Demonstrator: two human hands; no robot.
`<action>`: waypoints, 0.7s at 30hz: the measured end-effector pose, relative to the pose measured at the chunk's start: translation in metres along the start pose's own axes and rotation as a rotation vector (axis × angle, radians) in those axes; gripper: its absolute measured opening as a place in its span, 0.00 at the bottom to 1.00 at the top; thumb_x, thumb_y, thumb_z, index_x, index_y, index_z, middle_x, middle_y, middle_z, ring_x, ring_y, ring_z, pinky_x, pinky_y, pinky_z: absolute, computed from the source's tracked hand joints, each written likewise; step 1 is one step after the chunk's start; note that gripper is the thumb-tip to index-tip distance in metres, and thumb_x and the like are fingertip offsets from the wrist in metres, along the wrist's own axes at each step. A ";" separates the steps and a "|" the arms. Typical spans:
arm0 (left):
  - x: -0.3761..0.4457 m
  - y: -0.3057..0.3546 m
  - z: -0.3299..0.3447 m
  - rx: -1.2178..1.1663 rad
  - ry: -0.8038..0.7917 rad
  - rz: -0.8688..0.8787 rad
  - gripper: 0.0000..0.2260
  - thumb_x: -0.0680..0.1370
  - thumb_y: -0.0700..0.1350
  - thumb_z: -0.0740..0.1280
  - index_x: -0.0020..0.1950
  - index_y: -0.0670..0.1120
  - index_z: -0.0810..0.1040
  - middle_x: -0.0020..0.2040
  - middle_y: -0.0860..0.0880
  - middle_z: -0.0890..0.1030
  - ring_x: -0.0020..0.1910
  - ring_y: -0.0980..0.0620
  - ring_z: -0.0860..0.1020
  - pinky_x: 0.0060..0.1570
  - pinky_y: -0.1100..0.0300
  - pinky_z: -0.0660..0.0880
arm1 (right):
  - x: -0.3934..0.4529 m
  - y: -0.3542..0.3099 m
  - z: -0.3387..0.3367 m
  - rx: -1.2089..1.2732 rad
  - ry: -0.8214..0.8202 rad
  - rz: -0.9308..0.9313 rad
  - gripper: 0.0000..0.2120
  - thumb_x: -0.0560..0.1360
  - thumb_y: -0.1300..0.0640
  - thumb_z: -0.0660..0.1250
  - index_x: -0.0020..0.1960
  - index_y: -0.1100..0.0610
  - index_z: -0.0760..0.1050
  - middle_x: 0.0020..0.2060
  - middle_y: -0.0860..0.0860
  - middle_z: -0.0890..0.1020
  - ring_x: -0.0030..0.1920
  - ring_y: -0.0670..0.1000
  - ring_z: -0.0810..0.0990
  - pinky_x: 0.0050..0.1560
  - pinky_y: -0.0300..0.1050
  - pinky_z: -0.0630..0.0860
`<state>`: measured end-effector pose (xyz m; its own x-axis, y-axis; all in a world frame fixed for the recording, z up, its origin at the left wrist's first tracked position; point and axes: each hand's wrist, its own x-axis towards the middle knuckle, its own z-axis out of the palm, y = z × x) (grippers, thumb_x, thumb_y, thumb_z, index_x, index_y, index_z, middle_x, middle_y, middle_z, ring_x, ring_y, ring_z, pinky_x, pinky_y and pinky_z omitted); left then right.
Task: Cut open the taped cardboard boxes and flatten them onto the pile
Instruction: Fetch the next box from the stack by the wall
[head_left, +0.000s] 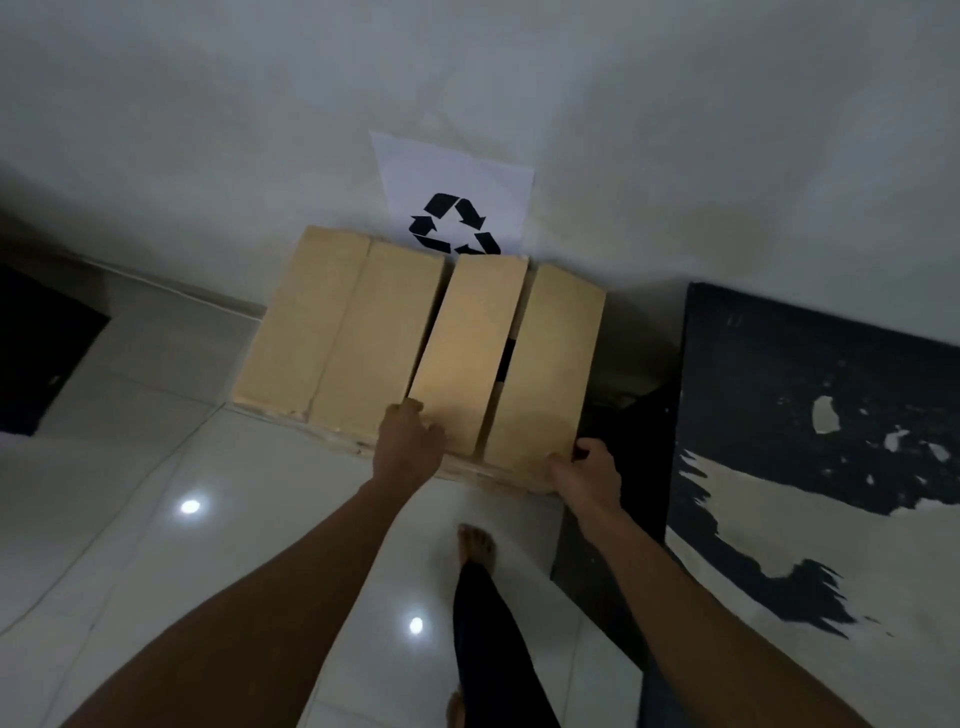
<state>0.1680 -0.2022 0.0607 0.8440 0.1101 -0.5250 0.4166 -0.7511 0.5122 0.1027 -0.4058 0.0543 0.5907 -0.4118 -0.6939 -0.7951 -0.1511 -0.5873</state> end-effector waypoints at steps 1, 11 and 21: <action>0.015 0.004 0.002 0.034 -0.015 -0.017 0.22 0.79 0.44 0.66 0.71 0.38 0.69 0.68 0.38 0.70 0.66 0.38 0.71 0.63 0.50 0.68 | 0.011 -0.003 0.005 0.029 0.012 0.032 0.29 0.77 0.54 0.70 0.74 0.58 0.64 0.61 0.55 0.76 0.52 0.53 0.78 0.45 0.41 0.73; 0.056 0.021 0.031 0.290 0.072 -0.116 0.32 0.69 0.51 0.75 0.64 0.39 0.65 0.63 0.40 0.68 0.64 0.40 0.67 0.67 0.51 0.62 | 0.064 0.002 0.021 0.142 -0.028 0.161 0.35 0.72 0.49 0.76 0.74 0.54 0.65 0.66 0.52 0.75 0.63 0.54 0.75 0.64 0.50 0.72; 0.057 0.025 0.028 -0.026 -0.135 -0.149 0.39 0.72 0.42 0.75 0.77 0.41 0.57 0.68 0.41 0.72 0.67 0.38 0.71 0.63 0.47 0.73 | 0.061 0.012 0.010 0.289 -0.073 0.174 0.33 0.74 0.54 0.74 0.75 0.53 0.65 0.66 0.51 0.76 0.61 0.51 0.75 0.60 0.46 0.71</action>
<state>0.2173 -0.2331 0.0247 0.7197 0.1293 -0.6822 0.5437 -0.7160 0.4379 0.1302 -0.4234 0.0006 0.4662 -0.3422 -0.8158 -0.8193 0.1808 -0.5441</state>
